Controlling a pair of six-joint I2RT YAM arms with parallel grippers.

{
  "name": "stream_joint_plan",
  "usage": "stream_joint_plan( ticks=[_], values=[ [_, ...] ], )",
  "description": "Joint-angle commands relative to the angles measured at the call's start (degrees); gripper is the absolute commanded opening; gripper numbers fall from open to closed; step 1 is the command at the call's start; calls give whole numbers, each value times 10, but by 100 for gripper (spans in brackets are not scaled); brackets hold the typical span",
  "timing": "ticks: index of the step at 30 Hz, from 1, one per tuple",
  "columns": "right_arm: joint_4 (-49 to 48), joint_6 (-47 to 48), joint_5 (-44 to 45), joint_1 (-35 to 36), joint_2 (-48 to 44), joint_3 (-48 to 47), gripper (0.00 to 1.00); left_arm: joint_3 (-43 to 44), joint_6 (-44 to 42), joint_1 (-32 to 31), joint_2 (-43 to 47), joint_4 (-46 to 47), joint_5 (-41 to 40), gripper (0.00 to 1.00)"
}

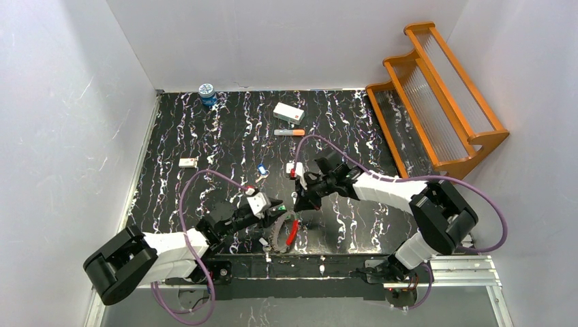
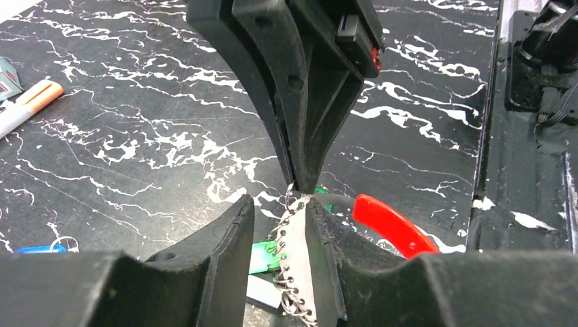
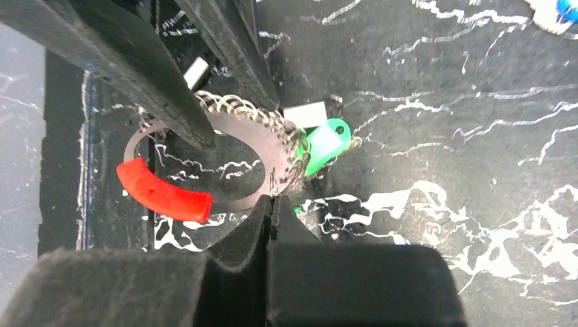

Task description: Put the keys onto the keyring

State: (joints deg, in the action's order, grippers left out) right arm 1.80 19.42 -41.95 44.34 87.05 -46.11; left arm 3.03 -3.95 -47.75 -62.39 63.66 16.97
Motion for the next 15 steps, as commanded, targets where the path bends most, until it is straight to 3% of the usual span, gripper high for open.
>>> stream_joint_plan(
  ticks=[1, 5, 15],
  values=[
    [91, 40, 53, 14, 20, -39, 1, 39, -51, -2, 19, -92, 14, 32],
    [95, 42, 61, 19, 20, -47, 1, 62, -83, -2, 16, -160, 33, 33],
    [66, 32, 13, 27, 10, -49, 1, 99, -83, -3, -55, -174, 93, 28]
  ],
)
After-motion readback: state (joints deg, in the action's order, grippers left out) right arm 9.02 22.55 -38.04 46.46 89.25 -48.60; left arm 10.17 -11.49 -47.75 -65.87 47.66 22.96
